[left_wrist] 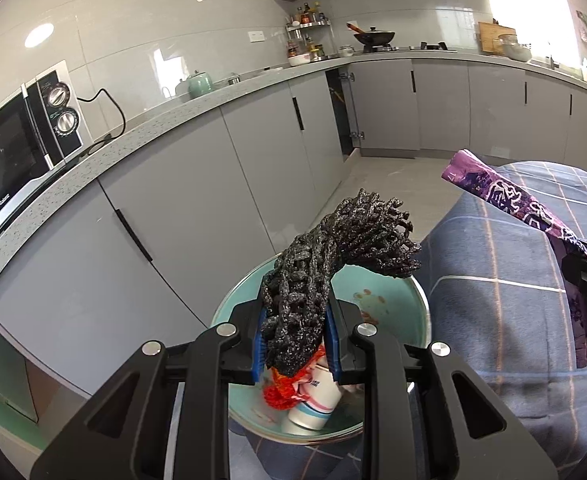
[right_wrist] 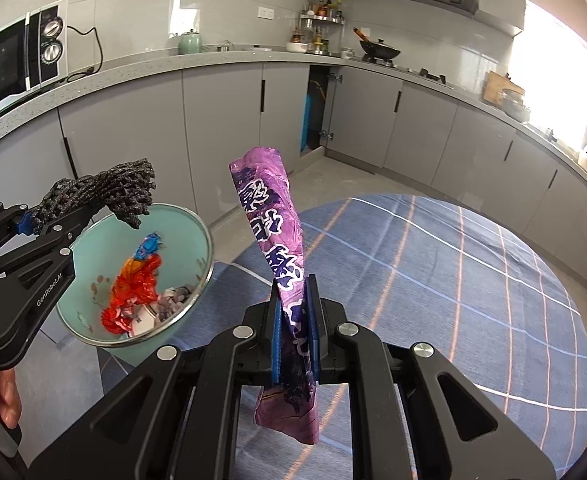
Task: Collect trash
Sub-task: 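Carry the black scrubber and purple bag over the teal bin and open both tools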
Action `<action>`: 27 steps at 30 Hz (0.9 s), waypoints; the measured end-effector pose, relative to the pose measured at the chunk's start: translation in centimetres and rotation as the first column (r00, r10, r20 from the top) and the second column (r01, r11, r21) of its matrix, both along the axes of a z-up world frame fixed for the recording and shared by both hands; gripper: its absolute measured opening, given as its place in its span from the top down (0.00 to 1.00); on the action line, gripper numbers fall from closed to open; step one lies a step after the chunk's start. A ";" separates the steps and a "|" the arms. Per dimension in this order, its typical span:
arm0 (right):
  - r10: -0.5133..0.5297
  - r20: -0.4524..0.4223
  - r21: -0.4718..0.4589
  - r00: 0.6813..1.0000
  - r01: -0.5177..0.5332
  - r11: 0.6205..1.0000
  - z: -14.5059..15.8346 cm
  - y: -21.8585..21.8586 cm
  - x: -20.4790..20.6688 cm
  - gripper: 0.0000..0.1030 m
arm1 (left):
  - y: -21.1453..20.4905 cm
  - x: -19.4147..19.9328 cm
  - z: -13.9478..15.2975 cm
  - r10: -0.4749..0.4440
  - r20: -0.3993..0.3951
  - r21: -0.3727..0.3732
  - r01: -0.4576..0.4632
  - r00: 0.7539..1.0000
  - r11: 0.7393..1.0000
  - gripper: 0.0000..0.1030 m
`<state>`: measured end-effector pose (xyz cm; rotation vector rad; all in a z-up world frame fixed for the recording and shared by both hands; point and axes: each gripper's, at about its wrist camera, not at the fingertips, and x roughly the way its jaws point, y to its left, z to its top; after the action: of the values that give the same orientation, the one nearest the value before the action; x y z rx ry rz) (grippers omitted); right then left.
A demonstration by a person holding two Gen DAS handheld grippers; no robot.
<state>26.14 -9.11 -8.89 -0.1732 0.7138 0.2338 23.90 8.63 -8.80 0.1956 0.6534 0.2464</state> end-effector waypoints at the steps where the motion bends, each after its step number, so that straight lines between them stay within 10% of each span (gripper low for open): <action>1: 0.005 0.000 0.000 1.000 -0.005 1.000 0.0 0.2 0.0 0.89 | 0.2 -0.4 0.0 0.003 0.001 0.002 -0.003 1.000 1.000 0.77; 27: 0.126 0.031 -0.016 0.992 -0.126 0.992 0.9 5.1 -0.5 0.89 | 4.9 -1.0 0.1 0.142 0.031 0.051 -0.144 0.989 0.988 0.77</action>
<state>25.66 -3.96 -7.95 -0.2353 0.6737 0.3460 22.86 13.57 -8.68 0.1960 0.6346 0.4040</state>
